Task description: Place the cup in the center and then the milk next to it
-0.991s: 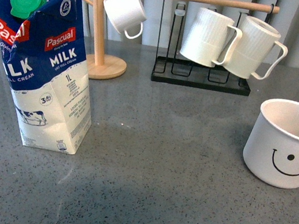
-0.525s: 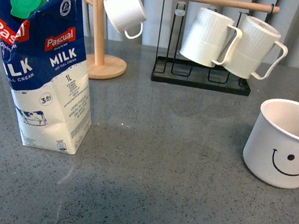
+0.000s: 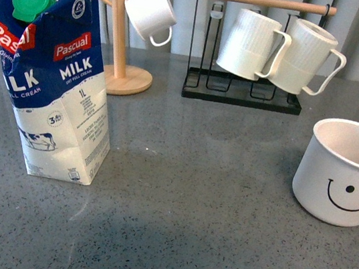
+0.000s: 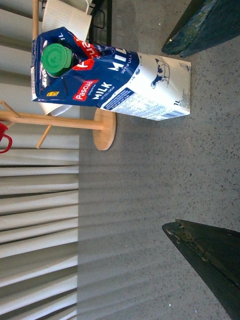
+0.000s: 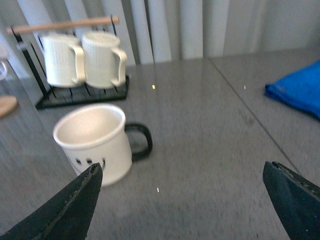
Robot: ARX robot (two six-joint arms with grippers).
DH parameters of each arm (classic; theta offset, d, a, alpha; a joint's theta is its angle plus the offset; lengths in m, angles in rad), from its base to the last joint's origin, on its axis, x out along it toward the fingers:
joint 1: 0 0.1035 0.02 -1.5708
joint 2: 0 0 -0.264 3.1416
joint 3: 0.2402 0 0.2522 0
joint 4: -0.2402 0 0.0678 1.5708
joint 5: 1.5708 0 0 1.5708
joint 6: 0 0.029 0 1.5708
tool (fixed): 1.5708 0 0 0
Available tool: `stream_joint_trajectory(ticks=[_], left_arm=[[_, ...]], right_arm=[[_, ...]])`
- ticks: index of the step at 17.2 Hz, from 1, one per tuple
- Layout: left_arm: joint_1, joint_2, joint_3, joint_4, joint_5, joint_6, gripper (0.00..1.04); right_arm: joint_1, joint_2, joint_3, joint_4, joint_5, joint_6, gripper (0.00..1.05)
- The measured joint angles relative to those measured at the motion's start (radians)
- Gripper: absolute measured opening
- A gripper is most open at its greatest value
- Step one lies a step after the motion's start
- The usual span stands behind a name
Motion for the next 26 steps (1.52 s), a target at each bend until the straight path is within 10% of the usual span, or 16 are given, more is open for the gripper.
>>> stream_joint_trajectory(ticks=[6,15,23,26], left_arm=[[0.0,0.0,0.0,0.0,0.0,0.0,0.98],[0.0,0.0,0.0,0.0,0.0,0.0,0.98],[0.0,0.0,0.0,0.0,0.0,0.0,0.98],[0.0,0.0,0.0,0.0,0.0,0.0,0.98]], right_arm=[[-0.052,0.671,0.458,0.323,-0.246,-0.123,0.98],[-0.085,1.367,1.049,-0.271,-0.444,-0.536,0.98],[-0.084,1.53,1.063,-0.354,-0.465,-0.55,0.97],[-0.08,1.53,1.068,-0.369,-0.487,-0.55,0.76]])
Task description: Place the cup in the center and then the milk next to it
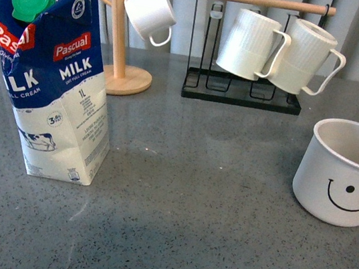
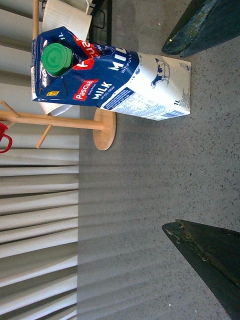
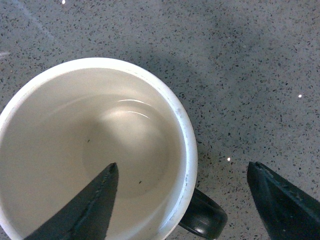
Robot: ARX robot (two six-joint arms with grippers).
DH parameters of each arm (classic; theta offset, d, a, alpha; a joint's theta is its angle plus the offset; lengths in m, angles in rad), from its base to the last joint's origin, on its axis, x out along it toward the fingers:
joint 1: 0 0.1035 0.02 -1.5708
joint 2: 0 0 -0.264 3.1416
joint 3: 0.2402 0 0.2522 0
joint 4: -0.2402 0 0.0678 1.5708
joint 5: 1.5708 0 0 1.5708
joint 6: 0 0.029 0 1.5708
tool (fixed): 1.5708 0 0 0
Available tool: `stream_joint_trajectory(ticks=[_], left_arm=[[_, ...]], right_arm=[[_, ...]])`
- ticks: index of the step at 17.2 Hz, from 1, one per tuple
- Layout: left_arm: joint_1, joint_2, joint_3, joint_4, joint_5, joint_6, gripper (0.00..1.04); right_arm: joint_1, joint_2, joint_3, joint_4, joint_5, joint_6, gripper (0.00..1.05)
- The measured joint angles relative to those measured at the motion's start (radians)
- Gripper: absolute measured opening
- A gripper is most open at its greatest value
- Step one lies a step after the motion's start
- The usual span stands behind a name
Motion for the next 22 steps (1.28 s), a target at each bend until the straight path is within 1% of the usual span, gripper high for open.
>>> stream_joint_trajectory(ticks=[2,3,6,9,12,15,18,19,22], left_arm=[[0.0,0.0,0.0,0.0,0.0,0.0,0.98],[0.0,0.0,0.0,0.0,0.0,0.0,0.98],[0.0,0.0,0.0,0.0,0.0,0.0,0.98],[0.0,0.0,0.0,0.0,0.0,0.0,0.98],[0.0,0.0,0.0,0.0,0.0,0.0,0.98],[0.0,0.0,0.0,0.0,0.0,0.0,0.98],[0.0,0.0,0.0,0.0,0.0,0.0,0.98],[0.0,0.0,0.0,0.0,0.0,0.0,0.98],[0.0,0.0,0.0,0.0,0.0,0.0,0.98]], right_arm=[[0.004,0.0,0.0,0.0,0.0,0.0,0.6],[0.01,0.0,0.0,0.0,0.0,0.0,0.47],[0.016,-0.002,0.002,-0.005,-0.002,0.011,0.18],[0.016,-0.002,0.012,-0.015,-0.008,0.019,0.03],[0.015,-0.002,0.02,-0.019,-0.008,0.036,0.03],[0.016,-0.02,0.041,-0.033,-0.027,0.101,0.03],[0.039,-0.085,0.057,-0.044,-0.035,0.164,0.03],[0.116,-0.134,0.063,-0.058,-0.014,0.236,0.03],[0.181,-0.127,0.06,-0.045,0.029,0.292,0.03]])
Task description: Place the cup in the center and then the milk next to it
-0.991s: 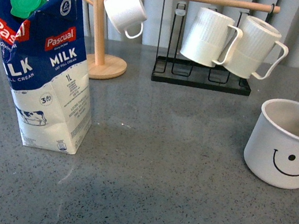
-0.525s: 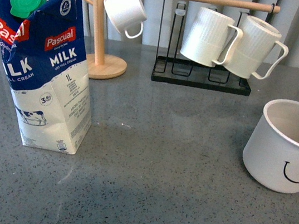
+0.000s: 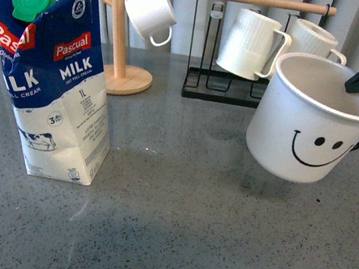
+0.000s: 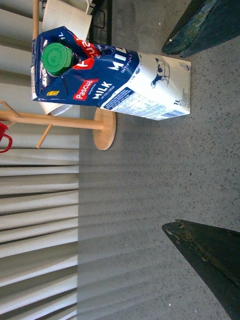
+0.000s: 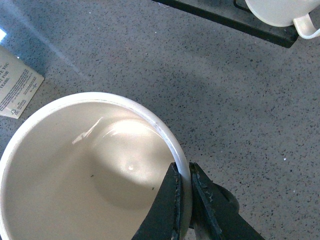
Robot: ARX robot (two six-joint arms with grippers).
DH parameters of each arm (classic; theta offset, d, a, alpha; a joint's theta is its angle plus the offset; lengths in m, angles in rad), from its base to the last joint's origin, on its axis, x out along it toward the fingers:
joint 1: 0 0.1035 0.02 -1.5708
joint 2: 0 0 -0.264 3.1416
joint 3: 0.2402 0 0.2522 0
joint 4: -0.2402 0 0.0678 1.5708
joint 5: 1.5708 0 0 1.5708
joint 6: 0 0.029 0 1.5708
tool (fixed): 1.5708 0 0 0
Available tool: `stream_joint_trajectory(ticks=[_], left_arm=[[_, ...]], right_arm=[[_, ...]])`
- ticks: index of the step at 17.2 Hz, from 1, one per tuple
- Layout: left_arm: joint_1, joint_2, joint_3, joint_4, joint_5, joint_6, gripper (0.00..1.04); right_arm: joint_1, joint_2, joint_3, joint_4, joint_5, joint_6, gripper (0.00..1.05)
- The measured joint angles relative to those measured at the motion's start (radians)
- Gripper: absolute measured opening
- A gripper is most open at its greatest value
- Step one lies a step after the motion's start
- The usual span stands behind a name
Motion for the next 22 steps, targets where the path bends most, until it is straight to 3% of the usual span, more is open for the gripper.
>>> stream_joint_trajectory(ticks=[9,20,22], left_arm=[[0.0,0.0,0.0,0.0,0.0,0.0,0.98],[0.0,0.0,0.0,0.0,0.0,0.0,0.98],[0.0,0.0,0.0,0.0,0.0,0.0,0.98]], right_arm=[[0.13,0.123,-0.032,0.063,0.174,0.13,0.03],[0.149,0.151,-0.027,0.097,0.163,0.154,0.03],[0.149,0.151,-0.032,0.098,0.151,0.141,0.25]])
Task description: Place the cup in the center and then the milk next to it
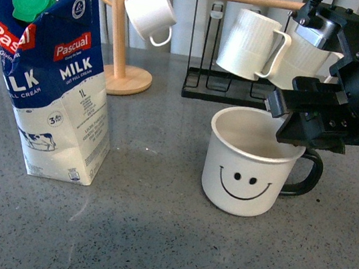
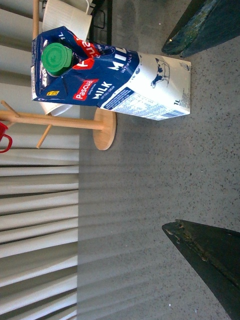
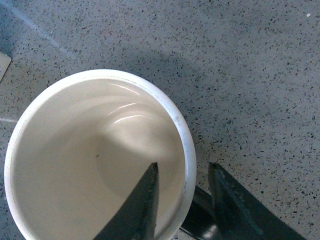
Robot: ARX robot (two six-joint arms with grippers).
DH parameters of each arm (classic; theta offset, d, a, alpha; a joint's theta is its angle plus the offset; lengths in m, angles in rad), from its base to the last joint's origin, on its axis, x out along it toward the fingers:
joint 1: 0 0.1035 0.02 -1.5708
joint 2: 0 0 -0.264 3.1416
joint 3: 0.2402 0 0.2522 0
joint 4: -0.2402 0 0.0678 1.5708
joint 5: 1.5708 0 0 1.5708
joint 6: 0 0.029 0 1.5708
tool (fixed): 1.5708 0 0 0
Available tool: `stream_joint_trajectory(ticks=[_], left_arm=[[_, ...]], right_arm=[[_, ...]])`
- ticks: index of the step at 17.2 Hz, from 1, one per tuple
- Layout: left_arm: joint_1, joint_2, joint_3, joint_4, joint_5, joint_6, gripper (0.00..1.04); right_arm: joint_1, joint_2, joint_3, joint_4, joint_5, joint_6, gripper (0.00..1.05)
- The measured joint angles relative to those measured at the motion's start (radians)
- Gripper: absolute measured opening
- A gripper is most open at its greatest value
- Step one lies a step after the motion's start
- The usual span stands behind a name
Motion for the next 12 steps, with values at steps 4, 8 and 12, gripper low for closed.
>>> stream_joint_trajectory(ticks=[4,8,12], left_arm=[[0.0,0.0,0.0,0.0,0.0,0.0,0.98],[0.0,0.0,0.0,0.0,0.0,0.0,0.98],[0.0,0.0,0.0,0.0,0.0,0.0,0.98]], right_arm=[[0.0,-0.016,0.0,0.009,-0.021,-0.001,0.71],[-0.016,-0.11,-0.005,0.061,-0.034,-0.003,0.97],[-0.055,-0.245,-0.075,0.185,-0.03,0.028,0.98]])
